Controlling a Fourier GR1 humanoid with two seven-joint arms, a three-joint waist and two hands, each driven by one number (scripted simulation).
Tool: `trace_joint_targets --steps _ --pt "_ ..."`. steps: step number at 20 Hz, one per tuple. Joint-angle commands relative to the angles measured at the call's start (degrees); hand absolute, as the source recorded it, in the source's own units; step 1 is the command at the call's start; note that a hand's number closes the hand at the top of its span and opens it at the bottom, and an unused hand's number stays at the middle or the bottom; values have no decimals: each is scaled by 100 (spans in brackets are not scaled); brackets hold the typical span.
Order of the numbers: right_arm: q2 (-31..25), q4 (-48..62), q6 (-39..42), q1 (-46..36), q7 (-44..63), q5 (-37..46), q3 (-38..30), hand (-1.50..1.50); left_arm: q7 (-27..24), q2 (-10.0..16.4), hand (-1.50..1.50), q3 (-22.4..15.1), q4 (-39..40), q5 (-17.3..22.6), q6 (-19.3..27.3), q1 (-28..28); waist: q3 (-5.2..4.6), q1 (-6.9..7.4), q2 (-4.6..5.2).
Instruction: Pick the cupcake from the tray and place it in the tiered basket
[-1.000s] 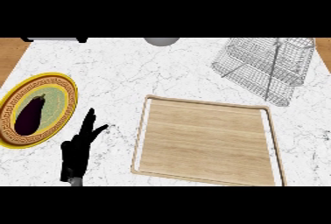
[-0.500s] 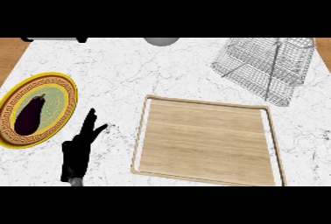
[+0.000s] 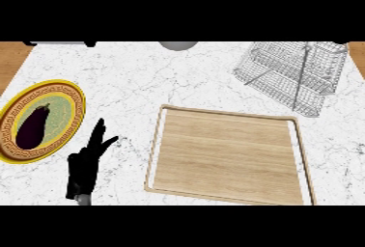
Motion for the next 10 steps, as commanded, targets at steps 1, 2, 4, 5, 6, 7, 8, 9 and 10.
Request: trace_joint_targets --steps 1,2,4,5,6,7,8,9,10 --pt "550 445 -575 144 -294 -491 -542 150 -6 -134 0 -133 196 -162 130 147 -22 -4 38" --pt "534 585 -507 -80 -175 -683 -759 -150 184 123 0 103 94 98 -136 92 -22 33 42" --pt "501 819 -505 4 -630 -911 -995 -150 78 72 0 62 135 13 -63 132 -22 17 43" --pt "609 897 -563 -281 -457 -947 -1047 -150 88 14 0 31 118 -25 -1 103 -24 35 39" --pt "568 992 -519 -466 -472 -1033 -1150 -150 204 91 0 37 49 70 -164 83 -24 49 41" --pt "543 1079 -610 -194 -912 -1178 -1323 -150 201 36 0 67 141 -22 -3 22 -22 18 47" --pt "698 1002 -780 -390 -786 -1254 -1401 -150 -53 -78 0 -92 340 -184 61 78 -25 10 44" --pt "701 1050 -860 -433 -945 -1296 -1470 -150 92 -40 0 132 391 75 -59 -179 -26 -5 45" --pt "699 848 -888 -249 -1035 -1503 -1651 -150 54 41 0 47 215 -73 -12 103 -25 -55 11"
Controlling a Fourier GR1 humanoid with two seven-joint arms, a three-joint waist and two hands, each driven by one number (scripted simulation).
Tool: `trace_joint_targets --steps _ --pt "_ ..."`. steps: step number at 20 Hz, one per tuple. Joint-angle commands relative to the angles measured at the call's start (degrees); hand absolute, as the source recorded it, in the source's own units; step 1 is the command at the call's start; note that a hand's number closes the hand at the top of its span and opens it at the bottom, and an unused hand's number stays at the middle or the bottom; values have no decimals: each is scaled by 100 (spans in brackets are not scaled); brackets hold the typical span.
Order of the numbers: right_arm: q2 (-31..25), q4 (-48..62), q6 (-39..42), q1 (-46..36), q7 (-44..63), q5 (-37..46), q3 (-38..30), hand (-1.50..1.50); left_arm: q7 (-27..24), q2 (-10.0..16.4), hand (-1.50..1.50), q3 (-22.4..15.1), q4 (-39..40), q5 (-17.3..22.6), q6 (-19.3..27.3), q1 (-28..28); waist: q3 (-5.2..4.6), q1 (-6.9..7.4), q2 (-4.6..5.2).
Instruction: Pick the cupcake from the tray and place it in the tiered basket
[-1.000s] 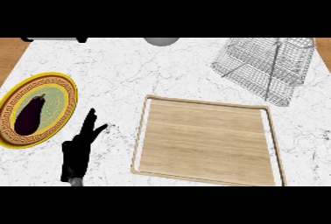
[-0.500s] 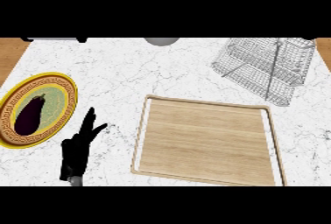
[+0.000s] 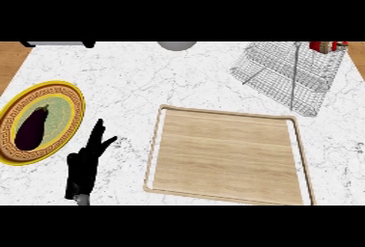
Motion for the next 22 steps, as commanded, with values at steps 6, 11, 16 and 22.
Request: trace_joint_targets --steps 6,11,16,22 --pt "-48 -318 -915 -15 -760 -593 -810 -150 -70 54 0 143 292 96 -119 84 -48 -102 -7" --pt "-633 -622 -1659 342 -339 -409 -1072 -150 3 -163 0 112 335 13 143 93 -54 -220 -34" --pt "-1605 -934 -841 1267 -314 -1145 -1918 -150 -66 79 0 249 88 191 -105 477 -44 -320 -62" --pt "-2366 -1783 418 2597 -34 -2019 -2807 -150 59 65 0 309 -70 87 95 420 -48 -447 -98"
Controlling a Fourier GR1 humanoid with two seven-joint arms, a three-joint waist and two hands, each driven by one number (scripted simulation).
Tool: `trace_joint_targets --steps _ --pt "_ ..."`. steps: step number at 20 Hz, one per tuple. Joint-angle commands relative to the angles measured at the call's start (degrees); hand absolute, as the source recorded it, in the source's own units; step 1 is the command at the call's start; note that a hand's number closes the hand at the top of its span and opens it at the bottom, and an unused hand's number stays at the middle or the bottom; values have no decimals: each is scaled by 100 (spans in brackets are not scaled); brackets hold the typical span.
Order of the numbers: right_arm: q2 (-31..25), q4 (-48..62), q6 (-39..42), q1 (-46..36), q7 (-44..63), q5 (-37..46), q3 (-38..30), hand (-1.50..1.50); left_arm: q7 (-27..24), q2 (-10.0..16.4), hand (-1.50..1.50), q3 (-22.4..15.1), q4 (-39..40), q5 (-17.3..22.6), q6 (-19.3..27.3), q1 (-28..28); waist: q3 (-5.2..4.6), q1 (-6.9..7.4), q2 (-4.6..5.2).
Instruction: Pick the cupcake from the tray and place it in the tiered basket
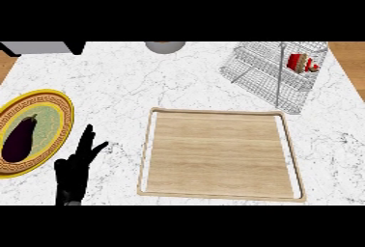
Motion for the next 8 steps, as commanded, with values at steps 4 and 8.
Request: trace_joint_targets --steps 4,8 --pt "-842 -362 1634 1890 -315 -1016 -1303 -150 -45 -95 0 -78 66 -65 48 288 -17 -37 33" --pt "-1274 39 2556 2446 -566 -1619 -2088 -150 -186 24 0 65 319 9 -96 219 -18 46 59"
